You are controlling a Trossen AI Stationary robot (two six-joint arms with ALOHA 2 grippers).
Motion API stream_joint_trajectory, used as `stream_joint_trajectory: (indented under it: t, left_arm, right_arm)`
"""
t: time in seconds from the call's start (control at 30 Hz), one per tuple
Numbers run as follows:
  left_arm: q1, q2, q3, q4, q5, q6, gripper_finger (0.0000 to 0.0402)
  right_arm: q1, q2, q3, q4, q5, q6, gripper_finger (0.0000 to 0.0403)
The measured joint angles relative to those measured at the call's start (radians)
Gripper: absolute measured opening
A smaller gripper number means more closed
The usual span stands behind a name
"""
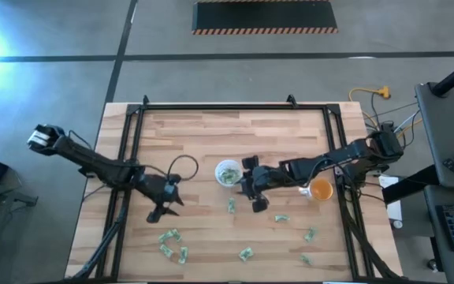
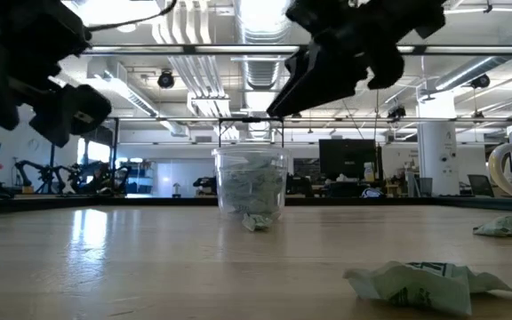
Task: Pick and place Stevia / Truvia into bins
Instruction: Put the light green stevia packet into the transparent container
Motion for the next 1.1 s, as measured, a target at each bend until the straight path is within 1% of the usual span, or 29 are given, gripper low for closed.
stream_joint_trajectory:
  t: [0.1, 0.27, 0.4, 0.53, 0.67, 0.8, 1.1]
  left_arm:
    - [-0.086, 0.036, 0.028, 0.012, -0.065, -0.027, 0.0177]
    - [-0.235, 0.126, 0.031, 0.044, -0.147, -0.111, 0.0177]
    - [-0.305, 0.210, 0.031, 0.086, -0.194, -0.171, 0.0177]
    - [-0.345, 0.303, 0.031, 0.152, -0.205, -0.205, 0.0177]
    - [-0.355, 0.380, 0.031, 0.206, -0.209, -0.205, 0.0177]
    - [-0.355, 0.412, 0.045, 0.207, -0.209, -0.205, 0.0177]
    - [-0.355, 0.443, 0.061, 0.197, -0.174, -0.231, 0.0177]
  right_arm:
    - [0.045, -0.004, 0.000, -0.025, 0.000, 0.010, 0.0129]
    - [0.095, -0.005, -0.003, -0.052, 0.001, 0.057, 0.0120]
    - [0.110, -0.005, -0.005, -0.053, 0.003, 0.075, 0.0114]
    - [0.110, -0.006, -0.006, -0.053, 0.004, 0.098, 0.0108]
    - [0.110, -0.006, -0.007, -0.055, 0.004, 0.099, 0.0103]
    - [0.110, -0.006, -0.008, -0.059, 0.004, 0.106, 0.0098]
    - [0.110, -0.006, -0.017, -0.070, 0.004, 0.113, 0.0093]
